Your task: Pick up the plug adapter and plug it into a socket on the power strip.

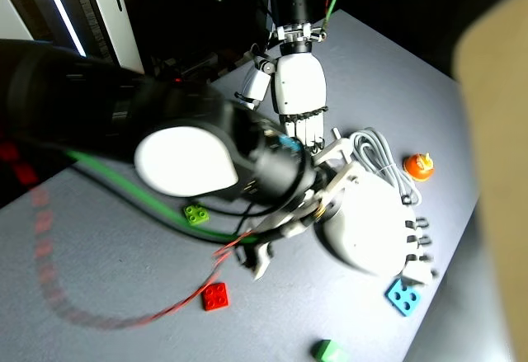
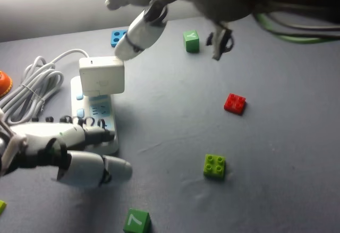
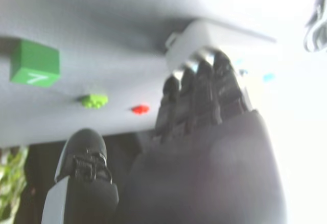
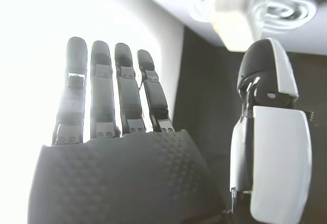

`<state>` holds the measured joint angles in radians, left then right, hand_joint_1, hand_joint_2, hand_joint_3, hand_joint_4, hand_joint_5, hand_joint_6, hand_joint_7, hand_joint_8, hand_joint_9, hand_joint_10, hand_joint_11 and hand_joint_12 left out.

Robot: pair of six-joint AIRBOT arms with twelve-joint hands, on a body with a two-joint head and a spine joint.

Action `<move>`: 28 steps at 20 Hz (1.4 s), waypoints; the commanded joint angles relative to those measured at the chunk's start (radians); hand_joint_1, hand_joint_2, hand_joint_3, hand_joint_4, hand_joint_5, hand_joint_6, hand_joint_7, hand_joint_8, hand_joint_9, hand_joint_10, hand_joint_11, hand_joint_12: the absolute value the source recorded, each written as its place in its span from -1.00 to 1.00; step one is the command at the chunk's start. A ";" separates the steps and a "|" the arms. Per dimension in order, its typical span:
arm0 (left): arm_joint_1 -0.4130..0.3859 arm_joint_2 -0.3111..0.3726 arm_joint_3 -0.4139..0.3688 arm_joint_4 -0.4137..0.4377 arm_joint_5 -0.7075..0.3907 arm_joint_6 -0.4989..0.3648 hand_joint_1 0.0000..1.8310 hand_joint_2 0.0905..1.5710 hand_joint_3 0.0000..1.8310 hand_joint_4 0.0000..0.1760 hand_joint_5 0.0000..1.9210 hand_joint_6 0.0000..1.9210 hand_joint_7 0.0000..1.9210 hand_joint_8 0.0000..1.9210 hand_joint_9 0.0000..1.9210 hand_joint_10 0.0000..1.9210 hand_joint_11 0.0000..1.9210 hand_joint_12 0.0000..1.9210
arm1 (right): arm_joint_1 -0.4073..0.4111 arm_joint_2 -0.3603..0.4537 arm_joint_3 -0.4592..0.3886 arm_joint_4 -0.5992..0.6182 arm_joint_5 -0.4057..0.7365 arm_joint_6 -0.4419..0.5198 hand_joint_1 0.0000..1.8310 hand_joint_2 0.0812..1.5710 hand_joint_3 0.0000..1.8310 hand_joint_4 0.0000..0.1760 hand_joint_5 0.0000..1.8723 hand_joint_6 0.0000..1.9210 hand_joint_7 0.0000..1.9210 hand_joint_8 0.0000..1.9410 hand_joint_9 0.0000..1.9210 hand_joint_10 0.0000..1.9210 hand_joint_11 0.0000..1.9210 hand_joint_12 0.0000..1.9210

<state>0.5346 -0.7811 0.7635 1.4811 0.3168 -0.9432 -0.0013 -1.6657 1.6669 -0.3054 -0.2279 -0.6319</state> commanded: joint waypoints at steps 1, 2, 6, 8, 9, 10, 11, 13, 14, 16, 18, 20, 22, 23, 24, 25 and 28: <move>-0.016 0.015 0.010 0.028 0.025 0.008 -1.00 0.52 -1.00 -1.00 -0.93 -0.99 -0.95 -0.99 -0.97 -0.99 -0.99 -0.99 | 0.039 0.033 -0.026 0.014 0.103 0.004 -0.46 0.21 -0.99 -1.00 -0.75 -1.00 -0.72 -1.00 -0.71 -1.00 -1.00 -0.04; -0.028 0.017 0.018 0.028 0.015 0.023 -1.00 0.52 -1.00 -1.00 -0.92 -0.99 -0.94 -0.99 -0.95 -0.99 -0.98 -0.99 | 0.054 0.068 -0.058 0.032 0.097 0.004 -0.45 0.21 -1.00 -1.00 -0.75 -1.00 -0.72 -1.00 -0.70 -0.99 -1.00 -0.04; -0.049 0.057 0.018 0.028 0.004 0.062 -1.00 0.52 -1.00 -1.00 -0.95 -1.00 -0.97 -1.00 -0.98 -1.00 -1.00 -1.00 | 0.068 0.176 -0.146 0.070 0.132 -0.004 -0.43 0.21 -1.00 -1.00 -0.70 -0.99 -0.69 -1.00 -0.68 -1.00 -1.00 -0.01; -0.059 0.081 0.022 0.028 -0.020 0.096 -1.00 0.52 -1.00 -1.00 -0.97 -1.00 -0.99 -1.00 -0.99 -1.00 -1.00 -1.00 | 0.048 0.207 -0.151 0.072 0.141 -0.008 -0.44 0.22 -1.00 -1.00 -0.69 -0.99 -0.68 -1.00 -0.69 -1.00 -1.00 -0.02; -0.072 0.082 0.031 0.028 -0.031 0.106 -1.00 0.52 -1.00 -1.00 -0.95 -0.99 -0.97 -0.99 -0.97 -0.99 -1.00 -1.00 | 0.042 0.232 -0.165 0.075 0.141 -0.008 -0.47 0.23 -0.99 -1.00 -0.71 -1.00 -0.69 -1.00 -0.70 -1.00 -1.00 -0.03; -0.084 0.083 0.040 0.028 -0.035 0.114 -1.00 0.52 -1.00 -1.00 -0.93 -0.99 -0.95 -0.99 -0.96 -0.99 -0.99 -0.99 | 0.037 0.257 -0.184 0.083 0.148 -0.008 -0.45 0.23 -1.00 -1.00 -0.70 -1.00 -0.68 -1.00 -0.69 -1.00 -1.00 -0.02; -0.097 0.098 0.045 0.028 -0.042 0.134 -1.00 0.52 -1.00 -1.00 -0.93 -0.99 -0.95 -0.99 -0.96 -0.99 -0.99 -0.99 | 0.030 0.276 -0.202 0.098 0.159 -0.008 -0.43 0.21 -1.00 -1.00 -0.68 -0.99 -0.66 -0.99 -0.66 -0.99 -1.00 0.03; -0.122 0.118 0.053 0.028 -0.059 0.172 -1.00 0.52 -1.00 -1.00 -0.90 -0.98 -0.93 -0.98 -0.94 -0.98 -0.96 -0.98 | 0.016 0.300 -0.229 0.099 0.167 -0.009 -0.43 0.21 -1.00 -1.00 -0.69 -1.00 -0.66 -1.00 -0.66 -0.99 -1.00 0.04; -0.136 0.123 0.058 0.028 -0.063 0.184 -1.00 0.53 -1.00 -1.00 -0.93 -0.99 -0.95 -0.99 -0.97 -1.00 -0.99 -0.99 | 0.008 0.319 -0.250 0.099 0.174 -0.017 -0.42 0.21 -1.00 -1.00 -0.67 -0.99 -0.66 -1.00 -0.66 -0.99 -1.00 0.05; -0.156 0.135 0.068 0.028 -0.070 0.199 -1.00 0.53 -1.00 -1.00 -0.92 -0.99 -0.94 -0.99 -0.96 -1.00 -0.99 -0.99 | -0.001 0.368 -0.303 0.099 0.196 -0.043 -0.46 0.23 -1.00 -1.00 -0.66 -0.99 -0.65 -1.00 -0.64 -0.99 -1.00 0.09; -0.168 0.148 0.075 0.028 -0.091 0.215 -1.00 0.54 -1.00 -1.00 -0.92 -0.99 -0.94 -1.00 -0.97 -1.00 -0.99 -0.99 | -0.005 0.405 -0.345 0.099 0.195 -0.043 -0.43 0.24 -1.00 -1.00 -0.64 -0.99 -0.61 -0.99 -0.60 -0.99 -1.00 0.13; -0.178 0.154 0.086 0.028 -0.126 0.236 -1.00 0.55 -0.99 -1.00 -0.92 -0.99 -0.94 -0.99 -0.96 -0.99 -0.98 -0.98 | -0.009 0.433 -0.371 0.100 0.198 -0.043 -0.40 0.27 -1.00 -1.00 -0.57 -0.99 -0.55 -0.99 -0.56 -0.99 -0.98 0.15; -0.186 0.158 0.099 0.028 -0.168 0.263 -1.00 0.58 -1.00 -1.00 -0.79 -0.98 -0.79 -0.99 -0.81 -1.00 -0.98 -0.64 | -0.015 0.451 -0.389 0.123 0.201 -0.063 -0.37 0.25 -1.00 -1.00 -0.41 -0.98 -0.37 -0.99 -0.40 -0.97 -0.82 0.17; -0.190 0.161 0.105 0.028 -0.192 0.273 -0.93 0.58 -1.00 -1.00 -0.66 -0.99 -0.64 -0.99 -0.65 -0.99 -1.00 -0.33 | -0.018 0.459 -0.399 0.123 0.201 -0.063 -0.39 0.26 -1.00 -1.00 -0.24 -0.96 -0.19 -0.97 -0.24 -0.94 -0.67 0.22; -0.197 0.163 0.113 0.028 -0.217 0.283 -0.82 0.60 -1.00 -1.00 -0.48 -0.98 -0.45 -0.99 -0.46 -0.96 -0.94 -0.07 | -0.022 0.467 -0.411 0.126 0.205 -0.063 -0.41 0.31 -0.99 -1.00 -0.13 -0.93 -0.05 -0.94 -0.07 -0.86 -0.57 0.40; -0.206 0.163 0.123 0.028 -0.251 0.301 -0.75 0.60 -1.00 -1.00 -0.34 -0.98 -0.32 -0.98 -0.33 -0.94 -0.88 0.05 | -0.029 0.474 -0.422 0.136 0.222 -0.063 -0.43 0.35 -1.00 -1.00 -0.05 -0.90 0.03 -0.94 -0.09 -0.55 -0.53 0.53; -0.236 0.155 0.159 0.028 -0.355 0.380 -0.62 0.65 -1.00 -1.00 0.03 -0.96 0.06 -0.96 -0.08 -0.57 -0.56 0.30 | -0.058 0.494 -0.454 0.143 0.296 -0.065 -0.45 0.41 -1.00 -1.00 -0.29 0.38 -0.15 0.21 -0.22 0.52 -0.30 0.83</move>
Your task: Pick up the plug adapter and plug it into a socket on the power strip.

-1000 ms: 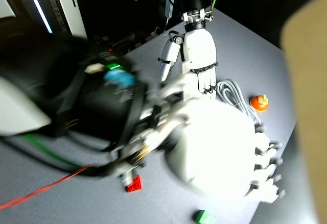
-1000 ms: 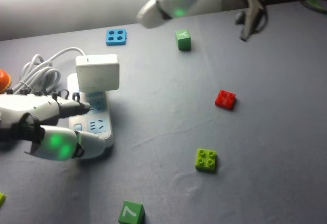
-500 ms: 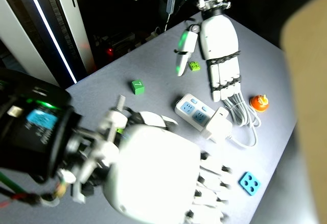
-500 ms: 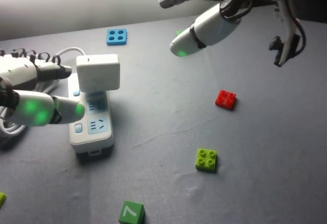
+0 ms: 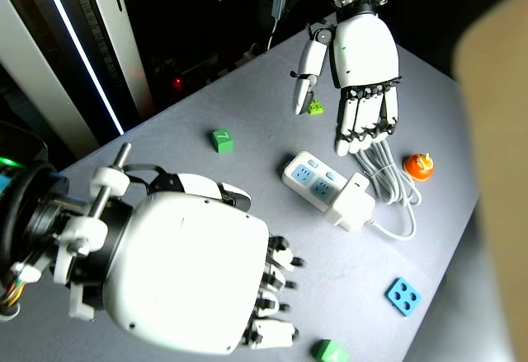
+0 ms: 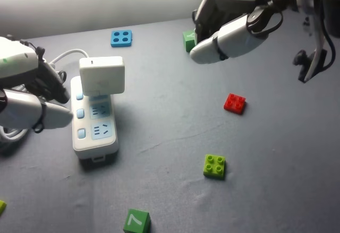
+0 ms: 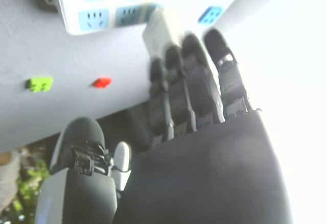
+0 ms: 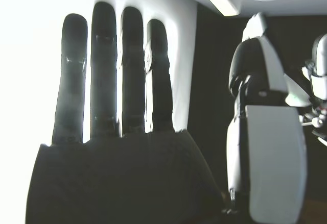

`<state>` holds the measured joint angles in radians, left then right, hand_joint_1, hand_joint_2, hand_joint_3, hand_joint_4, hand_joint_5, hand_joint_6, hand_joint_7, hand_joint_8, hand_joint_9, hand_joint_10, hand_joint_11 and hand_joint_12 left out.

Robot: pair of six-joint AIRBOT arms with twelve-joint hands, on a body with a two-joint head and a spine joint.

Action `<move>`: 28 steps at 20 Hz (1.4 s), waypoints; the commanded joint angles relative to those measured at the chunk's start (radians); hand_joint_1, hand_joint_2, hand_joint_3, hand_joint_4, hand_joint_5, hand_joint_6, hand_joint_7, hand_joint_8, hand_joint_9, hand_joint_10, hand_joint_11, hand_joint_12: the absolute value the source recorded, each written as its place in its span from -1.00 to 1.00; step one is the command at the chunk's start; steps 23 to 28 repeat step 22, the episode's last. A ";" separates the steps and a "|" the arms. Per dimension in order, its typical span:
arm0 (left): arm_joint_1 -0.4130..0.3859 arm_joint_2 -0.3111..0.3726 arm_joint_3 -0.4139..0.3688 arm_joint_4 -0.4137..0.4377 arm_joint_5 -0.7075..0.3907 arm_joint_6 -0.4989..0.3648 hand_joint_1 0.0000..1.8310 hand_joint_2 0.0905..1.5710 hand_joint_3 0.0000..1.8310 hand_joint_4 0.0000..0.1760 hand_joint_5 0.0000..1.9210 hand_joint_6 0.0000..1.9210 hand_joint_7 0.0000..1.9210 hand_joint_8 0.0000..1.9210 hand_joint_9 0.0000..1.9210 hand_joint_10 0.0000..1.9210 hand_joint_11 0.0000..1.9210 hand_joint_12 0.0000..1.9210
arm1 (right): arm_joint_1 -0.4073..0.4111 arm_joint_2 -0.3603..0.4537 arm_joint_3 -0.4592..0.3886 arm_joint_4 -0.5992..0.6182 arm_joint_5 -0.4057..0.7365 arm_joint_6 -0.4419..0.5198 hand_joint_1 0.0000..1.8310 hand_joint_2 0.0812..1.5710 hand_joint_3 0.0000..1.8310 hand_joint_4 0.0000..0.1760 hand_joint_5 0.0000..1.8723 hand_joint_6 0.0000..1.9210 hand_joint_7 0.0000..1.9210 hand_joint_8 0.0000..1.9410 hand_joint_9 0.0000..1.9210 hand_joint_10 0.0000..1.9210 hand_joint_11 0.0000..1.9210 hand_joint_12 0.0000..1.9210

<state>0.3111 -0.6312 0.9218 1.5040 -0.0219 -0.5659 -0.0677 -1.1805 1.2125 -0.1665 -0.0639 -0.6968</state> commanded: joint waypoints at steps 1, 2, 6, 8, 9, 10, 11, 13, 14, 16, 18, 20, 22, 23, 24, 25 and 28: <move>-0.016 0.005 0.007 0.005 -0.023 0.009 -0.62 0.66 -1.00 -1.00 0.09 -0.85 0.10 -0.91 -0.16 -0.18 -0.50 0.45 | 0.006 0.010 -0.004 0.004 0.131 0.000 -0.49 0.45 -1.00 -1.00 -0.29 0.65 -0.15 0.54 -0.17 0.66 -0.23 0.89; -0.019 0.004 0.011 0.005 -0.028 0.013 -0.58 0.66 -1.00 -1.00 0.00 -0.38 0.07 -0.61 -0.22 0.19 -0.50 0.65 | 0.006 0.010 -0.006 0.004 0.132 0.000 -0.50 0.46 -1.00 -1.00 -0.28 0.91 -0.13 0.86 -0.11 0.93 -0.09 0.98; -0.064 -0.011 0.034 0.005 -0.136 0.064 -0.52 0.71 -1.00 -1.00 -0.14 0.89 -0.08 0.94 -0.01 0.98 -0.10 1.00 | 0.000 0.018 -0.024 0.011 0.138 0.000 -0.33 0.45 -1.00 -1.00 0.14 1.00 0.26 1.00 0.41 1.00 0.53 1.00; -0.084 -0.019 0.022 0.005 -0.147 0.072 -0.55 0.75 -0.99 -1.00 0.18 1.00 0.19 1.00 0.30 1.00 0.30 1.00 | -0.004 0.023 -0.032 0.015 0.141 0.000 -0.33 0.50 -0.99 -1.00 0.27 1.00 0.35 1.00 0.53 1.00 0.67 1.00; -0.092 -0.027 0.015 0.005 -0.145 0.073 -0.57 0.77 -0.99 -1.00 0.28 1.00 0.27 1.00 0.38 1.00 0.40 1.00 | -0.005 0.025 -0.036 0.015 0.140 0.000 -0.33 0.52 -0.99 -1.00 0.29 1.00 0.37 1.00 0.56 1.00 0.71 1.00; -0.097 -0.032 0.012 0.005 -0.146 0.073 -0.57 0.78 -0.99 -1.00 0.35 1.00 0.36 1.00 0.46 1.00 0.48 1.00 | -0.006 0.027 -0.039 0.015 0.138 0.000 -0.34 0.58 -0.98 -1.00 0.32 1.00 0.39 1.00 0.57 1.00 0.74 1.00; -0.104 -0.036 0.006 0.005 -0.146 0.076 -0.56 0.80 -0.99 -1.00 0.39 1.00 0.44 1.00 0.51 1.00 0.55 1.00 | -0.006 0.029 -0.041 0.014 0.133 0.000 -0.35 0.64 -0.98 -1.00 0.32 1.00 0.38 1.00 0.55 1.00 0.72 1.00; -0.118 -0.043 0.000 0.005 -0.149 0.076 -0.54 0.80 -1.00 -1.00 0.45 1.00 0.49 1.00 0.56 1.00 0.62 1.00 | -0.005 0.030 -0.041 0.014 0.119 0.002 -0.35 0.68 -0.98 -1.00 0.32 1.00 0.38 1.00 0.54 1.00 0.72 1.00; -0.125 -0.047 0.000 0.006 -0.156 0.076 -0.54 0.80 -1.00 -1.00 0.45 1.00 0.49 1.00 0.56 1.00 0.62 1.00 | -0.006 0.030 -0.041 0.014 0.115 0.010 -0.35 0.68 -0.98 -1.00 0.32 1.00 0.38 1.00 0.54 1.00 0.72 1.00; -0.130 -0.051 0.000 0.006 -0.160 0.082 -0.49 0.79 -1.00 -1.00 0.44 1.00 0.50 1.00 0.56 1.00 0.64 1.00 | -0.011 0.030 -0.041 0.014 0.114 0.027 -0.32 0.69 -0.98 -1.00 0.29 1.00 0.36 1.00 0.52 1.00 0.71 1.00; -0.131 -0.050 0.002 0.006 -0.172 0.082 -0.46 0.80 -1.00 -1.00 0.44 1.00 0.49 1.00 0.55 1.00 0.62 1.00 | -0.014 0.031 -0.041 0.014 0.117 0.042 -0.35 0.73 -0.99 -1.00 0.25 1.00 0.33 1.00 0.49 1.00 0.67 1.00; -0.131 -0.050 0.001 0.006 -0.185 0.081 -0.47 0.81 -1.00 -1.00 0.41 1.00 0.47 1.00 0.54 1.00 0.61 1.00 | -0.013 0.032 -0.041 0.014 0.120 0.050 -0.33 0.72 -0.99 -1.00 0.26 1.00 0.33 1.00 0.49 1.00 0.66 1.00; -0.132 -0.050 -0.002 0.006 -0.185 0.081 -0.49 0.82 -1.00 -1.00 0.37 1.00 0.44 1.00 0.52 1.00 0.59 1.00 | -0.015 0.032 -0.041 0.014 0.117 0.051 -0.33 0.72 -1.00 -1.00 0.27 1.00 0.34 1.00 0.49 1.00 0.64 1.00; -0.132 -0.050 -0.002 0.006 -0.185 0.081 -0.49 0.82 -1.00 -1.00 0.37 1.00 0.44 1.00 0.52 1.00 0.59 1.00 | -0.015 0.032 -0.041 0.014 0.117 0.051 -0.33 0.72 -1.00 -1.00 0.27 1.00 0.34 1.00 0.49 1.00 0.64 1.00; -0.132 -0.050 -0.002 0.006 -0.185 0.081 -0.49 0.82 -1.00 -1.00 0.37 1.00 0.44 1.00 0.52 1.00 0.59 1.00 | -0.015 0.032 -0.041 0.014 0.117 0.051 -0.33 0.72 -1.00 -1.00 0.27 1.00 0.34 1.00 0.49 1.00 0.64 1.00; -0.132 -0.050 -0.002 0.006 -0.185 0.081 -0.49 0.82 -1.00 -1.00 0.37 1.00 0.44 1.00 0.52 1.00 0.59 1.00 | -0.015 0.032 -0.041 0.014 0.117 0.051 -0.33 0.72 -1.00 -1.00 0.27 1.00 0.34 1.00 0.49 1.00 0.64 1.00; -0.132 -0.050 -0.002 0.006 -0.185 0.081 -0.49 0.82 -1.00 -1.00 0.37 1.00 0.44 1.00 0.52 1.00 0.59 1.00 | -0.015 0.032 -0.041 0.014 0.117 0.051 -0.33 0.72 -1.00 -1.00 0.27 1.00 0.34 1.00 0.49 1.00 0.64 1.00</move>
